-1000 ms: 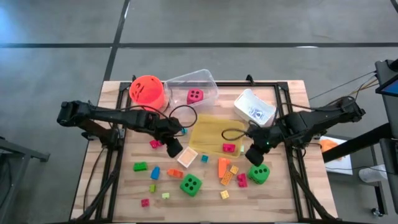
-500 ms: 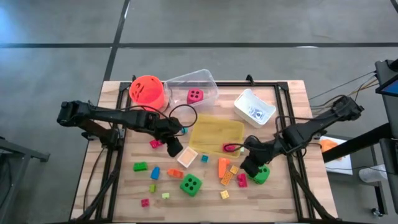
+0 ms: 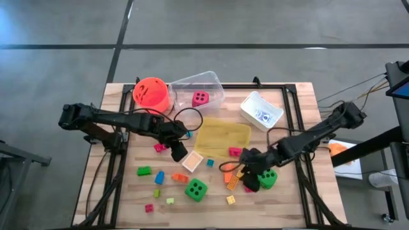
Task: Pick & Place Toys
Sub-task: Put the yellow game piece into the yellow bin
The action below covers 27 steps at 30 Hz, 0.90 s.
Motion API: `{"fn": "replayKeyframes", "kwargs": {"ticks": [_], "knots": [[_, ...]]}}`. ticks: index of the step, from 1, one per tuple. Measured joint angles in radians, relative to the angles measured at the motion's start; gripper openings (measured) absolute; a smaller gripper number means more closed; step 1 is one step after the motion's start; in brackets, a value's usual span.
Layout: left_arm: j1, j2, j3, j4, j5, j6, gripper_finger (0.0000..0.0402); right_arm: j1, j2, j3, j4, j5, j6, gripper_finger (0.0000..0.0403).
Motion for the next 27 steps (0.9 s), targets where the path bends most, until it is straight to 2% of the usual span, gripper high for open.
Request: {"fn": "replayKeyframes", "kwargs": {"ticks": [3,8,11,18,27], "knots": [[0.0,0.0,0.0,0.0,0.0,0.0,0.0121,0.0,0.066,0.034,-0.064,0.006,-0.098,0.0188],[0.0,0.0,0.0,-0.003,0.0,0.004,0.0121,0.0,0.167,0.071,-0.18,0.082,-0.13,0.0187],[0.0,0.0,0.0,-0.007,0.004,0.011,0.0121,0.0,0.203,0.074,-0.188,0.12,-0.1,0.0187],[-0.001,0.0,0.0,-0.01,0.005,0.018,0.0121,0.016,0.244,0.061,-0.171,0.125,-0.041,0.0187],[-0.002,0.0,0.0,-0.011,0.004,0.037,0.0121,0.042,0.259,0.038,-0.158,0.215,0.031,0.0187]]}}
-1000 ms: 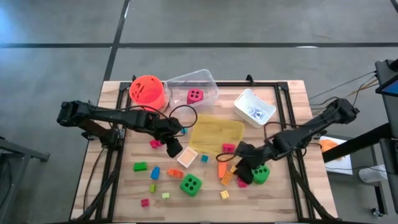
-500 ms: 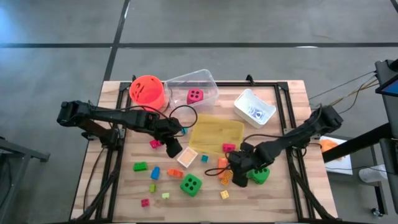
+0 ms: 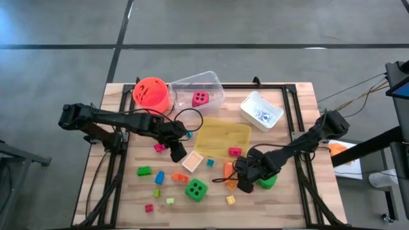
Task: Pick & Place Toys
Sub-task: Put the yellow game piece into the yellow bin
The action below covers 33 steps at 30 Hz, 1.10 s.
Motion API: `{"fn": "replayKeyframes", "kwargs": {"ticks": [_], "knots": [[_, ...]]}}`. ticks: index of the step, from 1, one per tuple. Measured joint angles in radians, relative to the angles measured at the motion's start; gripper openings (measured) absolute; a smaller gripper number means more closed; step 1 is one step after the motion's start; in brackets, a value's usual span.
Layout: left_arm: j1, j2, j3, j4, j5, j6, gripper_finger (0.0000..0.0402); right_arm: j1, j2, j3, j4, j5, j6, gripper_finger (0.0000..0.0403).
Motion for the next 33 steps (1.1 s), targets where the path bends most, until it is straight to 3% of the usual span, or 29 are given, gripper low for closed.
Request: {"fn": "replayKeyframes", "kwargs": {"ticks": [11,33], "knots": [[0.0,0.0,0.0,0.0,0.0,0.023,0.0121,0.053,0.02,-0.009,0.023,0.007,0.034,0.0187],[0.0,0.0,0.0,0.004,0.0,-0.004,0.0121,0.047,0.095,-0.011,0.076,0.03,0.054,0.0187]]}}
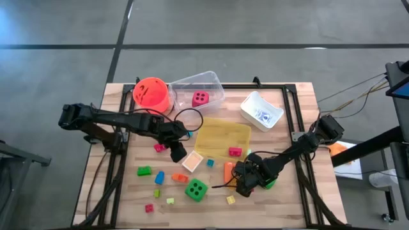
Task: Pick & Place Toys
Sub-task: Put the yellow game piece into the yellow bin
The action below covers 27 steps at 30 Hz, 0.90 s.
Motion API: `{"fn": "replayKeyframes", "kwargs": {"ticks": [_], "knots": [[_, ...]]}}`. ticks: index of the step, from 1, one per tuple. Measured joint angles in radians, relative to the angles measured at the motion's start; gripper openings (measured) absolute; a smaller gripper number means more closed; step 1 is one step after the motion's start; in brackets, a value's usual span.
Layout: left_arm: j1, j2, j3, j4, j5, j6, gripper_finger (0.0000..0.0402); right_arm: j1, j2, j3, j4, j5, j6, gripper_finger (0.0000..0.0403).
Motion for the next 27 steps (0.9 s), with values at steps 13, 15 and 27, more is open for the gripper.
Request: {"fn": "replayKeyframes", "kwargs": {"ticks": [13,15,27], "knots": [[0.0,0.0,0.0,0.001,0.0,-0.01,0.0121,-0.043,0.009,0.0,0.047,0.0,-0.047,0.0187],[0.0,0.0,0.0,0.0,0.0,-0.007,0.0121,-0.047,0.018,-0.001,0.047,-0.003,-0.048,0.0187],[0.0,0.0,0.0,0.0,0.0,-0.003,0.0121,-0.046,0.038,0.002,0.046,-0.025,-0.033,0.0144]]}}
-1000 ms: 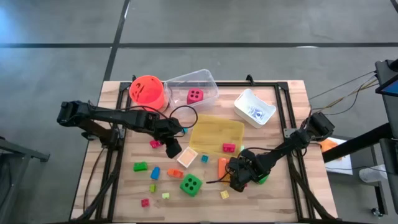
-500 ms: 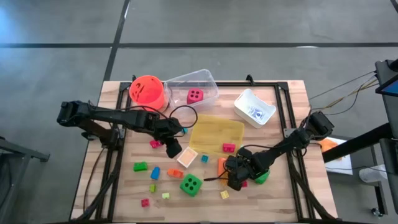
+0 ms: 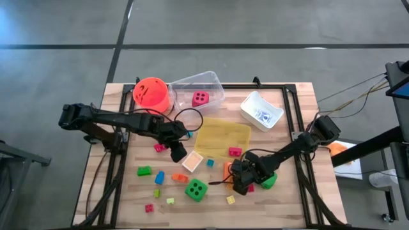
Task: Pick & Place Toys
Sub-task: Put the yellow game piece into the yellow bin
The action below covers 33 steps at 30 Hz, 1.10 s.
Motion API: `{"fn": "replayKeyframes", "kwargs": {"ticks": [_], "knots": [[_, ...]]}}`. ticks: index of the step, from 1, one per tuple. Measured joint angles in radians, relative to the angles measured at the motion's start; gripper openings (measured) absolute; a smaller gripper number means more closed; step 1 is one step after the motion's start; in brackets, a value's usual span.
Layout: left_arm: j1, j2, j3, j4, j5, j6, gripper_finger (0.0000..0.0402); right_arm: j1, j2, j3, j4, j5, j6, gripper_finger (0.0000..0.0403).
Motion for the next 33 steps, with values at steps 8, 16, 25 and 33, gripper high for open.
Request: {"fn": "replayKeyframes", "kwargs": {"ticks": [8,16,25,33], "knots": [[0.0,0.0,0.0,0.0,0.0,0.003,0.0121,0.0,0.0,0.001,0.002,-0.014,0.002,0.0127],[0.0,0.0,0.0,0.0,0.0,0.003,0.0121,0.021,-0.082,0.0,-0.002,-0.05,0.033,0.0127],[0.0,0.0,0.0,0.002,0.001,0.003,0.0121,0.0,-0.331,0.0,-0.081,-0.005,0.079,0.0127],[0.0,0.0,0.0,0.023,0.004,-0.005,0.0121,-0.282,-0.4,0.015,-0.119,-0.067,0.016,0.0127]]}}
